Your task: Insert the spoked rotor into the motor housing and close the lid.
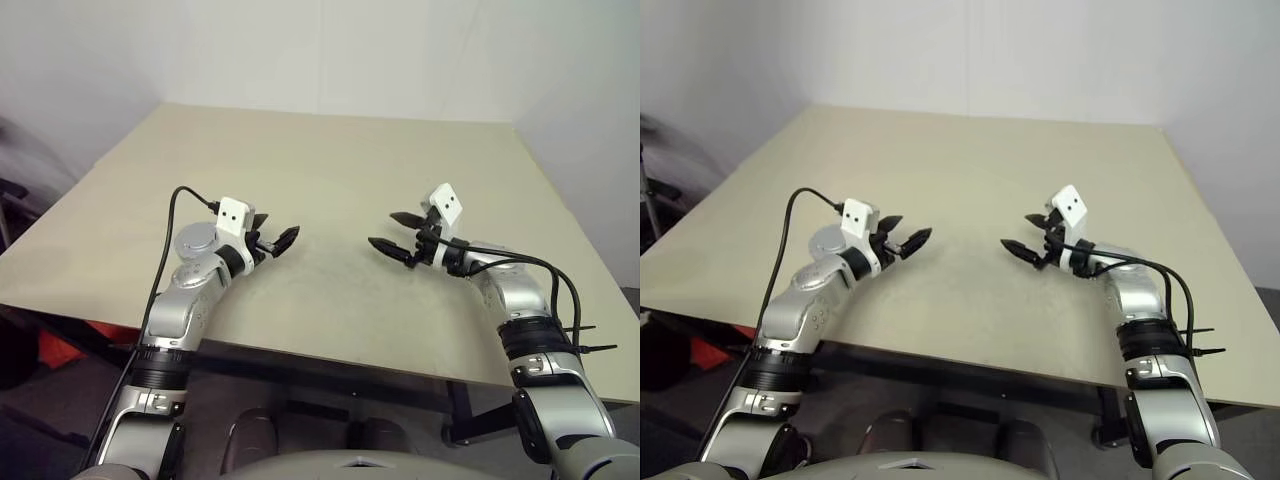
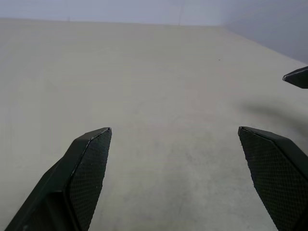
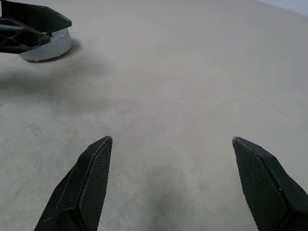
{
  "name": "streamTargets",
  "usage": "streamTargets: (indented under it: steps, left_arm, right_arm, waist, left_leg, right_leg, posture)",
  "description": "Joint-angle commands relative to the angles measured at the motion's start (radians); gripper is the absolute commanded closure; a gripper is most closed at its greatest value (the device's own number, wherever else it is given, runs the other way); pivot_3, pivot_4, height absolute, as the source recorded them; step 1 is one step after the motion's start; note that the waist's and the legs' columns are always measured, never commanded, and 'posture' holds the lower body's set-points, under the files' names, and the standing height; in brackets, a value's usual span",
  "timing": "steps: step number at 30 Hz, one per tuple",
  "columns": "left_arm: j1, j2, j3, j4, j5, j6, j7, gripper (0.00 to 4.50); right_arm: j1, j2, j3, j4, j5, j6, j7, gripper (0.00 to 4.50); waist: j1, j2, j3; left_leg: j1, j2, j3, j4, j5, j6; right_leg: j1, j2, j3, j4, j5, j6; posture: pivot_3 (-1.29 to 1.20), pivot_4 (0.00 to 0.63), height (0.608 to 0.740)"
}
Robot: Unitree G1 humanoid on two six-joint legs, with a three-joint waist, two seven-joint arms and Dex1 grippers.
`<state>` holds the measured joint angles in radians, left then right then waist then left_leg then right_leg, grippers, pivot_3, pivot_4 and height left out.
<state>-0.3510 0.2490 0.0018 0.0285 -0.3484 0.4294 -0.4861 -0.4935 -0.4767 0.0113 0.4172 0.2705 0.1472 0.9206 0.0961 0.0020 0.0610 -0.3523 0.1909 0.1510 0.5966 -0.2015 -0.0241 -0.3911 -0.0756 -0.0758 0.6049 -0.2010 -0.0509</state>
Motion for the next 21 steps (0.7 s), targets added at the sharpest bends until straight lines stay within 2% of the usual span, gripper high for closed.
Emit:
streamTargets:
  steps: [1,21]
  left_arm:
    - [-0.03,-0.003,0.015,-0.015,0.003,-0.03,0.0,0.02]
    - [-0.031,-0.007,0.018,-0.007,0.001,-0.039,-0.003,0.02]
  right_arm:
    - [-0.036,0.0,-0.022,-0.022,0.006,-0.003,-0.003,0.0]
    - [-0.03,-0.004,-0.028,0.019,-0.002,-0.04,-0.001,0.0]
  waist:
    - [0.0,0.0,0.0]
    - [0.0,0.0,0.0]
  left_leg:
    - [0.0,0.0,0.0,0.0,0.0,0.0]
    - [0.0,0.0,0.0,0.0,0.0,0.0]
  right_leg:
    - [0.0,0.0,0.0,0.0,0.0,0.0]
    - [0.0,0.0,0.0,-0.001,0.0,0.0]
  posture:
    - [0.0,0.0,0.74]
    - [0.0,0.0,0.74]
